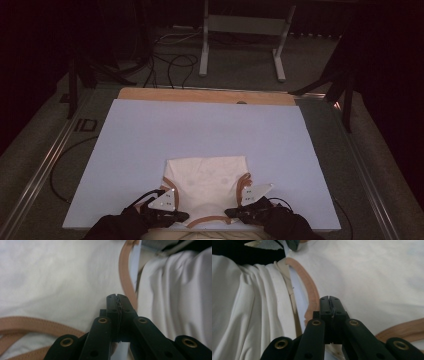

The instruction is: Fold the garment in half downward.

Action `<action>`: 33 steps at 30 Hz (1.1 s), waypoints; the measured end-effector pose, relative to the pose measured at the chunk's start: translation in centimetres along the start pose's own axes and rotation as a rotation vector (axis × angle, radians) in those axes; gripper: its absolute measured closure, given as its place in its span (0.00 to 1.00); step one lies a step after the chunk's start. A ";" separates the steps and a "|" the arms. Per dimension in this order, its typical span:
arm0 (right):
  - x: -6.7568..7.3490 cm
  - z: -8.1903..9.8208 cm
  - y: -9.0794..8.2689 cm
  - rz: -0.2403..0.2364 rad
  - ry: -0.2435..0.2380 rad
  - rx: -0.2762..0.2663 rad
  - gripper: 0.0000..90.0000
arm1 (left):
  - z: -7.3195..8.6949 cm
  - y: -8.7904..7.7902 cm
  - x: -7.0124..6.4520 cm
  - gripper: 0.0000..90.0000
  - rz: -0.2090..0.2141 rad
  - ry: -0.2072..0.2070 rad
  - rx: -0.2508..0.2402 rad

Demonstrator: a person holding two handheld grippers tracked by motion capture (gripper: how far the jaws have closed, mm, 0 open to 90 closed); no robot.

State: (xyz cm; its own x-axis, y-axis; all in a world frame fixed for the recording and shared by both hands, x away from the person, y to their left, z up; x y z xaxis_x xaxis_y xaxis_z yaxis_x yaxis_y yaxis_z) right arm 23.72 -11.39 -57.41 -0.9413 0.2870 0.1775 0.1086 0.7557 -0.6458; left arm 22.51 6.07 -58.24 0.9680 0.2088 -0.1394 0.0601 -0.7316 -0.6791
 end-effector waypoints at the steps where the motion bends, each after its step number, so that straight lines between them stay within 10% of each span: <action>1: 0.3 0.2 0.1 -0.011 0.004 0.005 1.00 | 0.1 0.1 0.0 1.00 -0.002 0.001 0.002; 23: 0.8 1.1 0.3 -0.022 -0.004 -0.008 1.00 | 0.5 0.3 0.0 1.00 0.009 -0.009 -0.003; 28: 0.4 0.1 -0.6 -0.010 0.005 -0.048 0.91 | -0.1 0.0 -0.3 0.92 0.041 -0.008 -0.050; 33: -1.1 -1.9 -2.8 0.081 0.020 -0.136 0.66 | -2.0 -1.8 0.8 0.78 -0.028 -0.018 -0.147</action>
State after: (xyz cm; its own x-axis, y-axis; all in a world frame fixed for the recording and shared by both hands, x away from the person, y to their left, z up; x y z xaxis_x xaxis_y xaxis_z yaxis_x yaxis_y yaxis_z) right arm 25.04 -12.71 -54.33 -0.9214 0.3606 0.1446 0.2272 0.8019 -0.5525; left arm 23.66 6.30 -55.71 0.9609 0.2412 -0.1360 0.1232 -0.8124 -0.5699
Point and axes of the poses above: each handheld gripper's, and its own axes: y roughly forward along the jaws, z roughly out of its underside, x roughly to its left, the point moved 10 cm from there along y, roughly forward along the jaws, and after that the axes turned 2 degrees about -x, right-handed, at the moved point
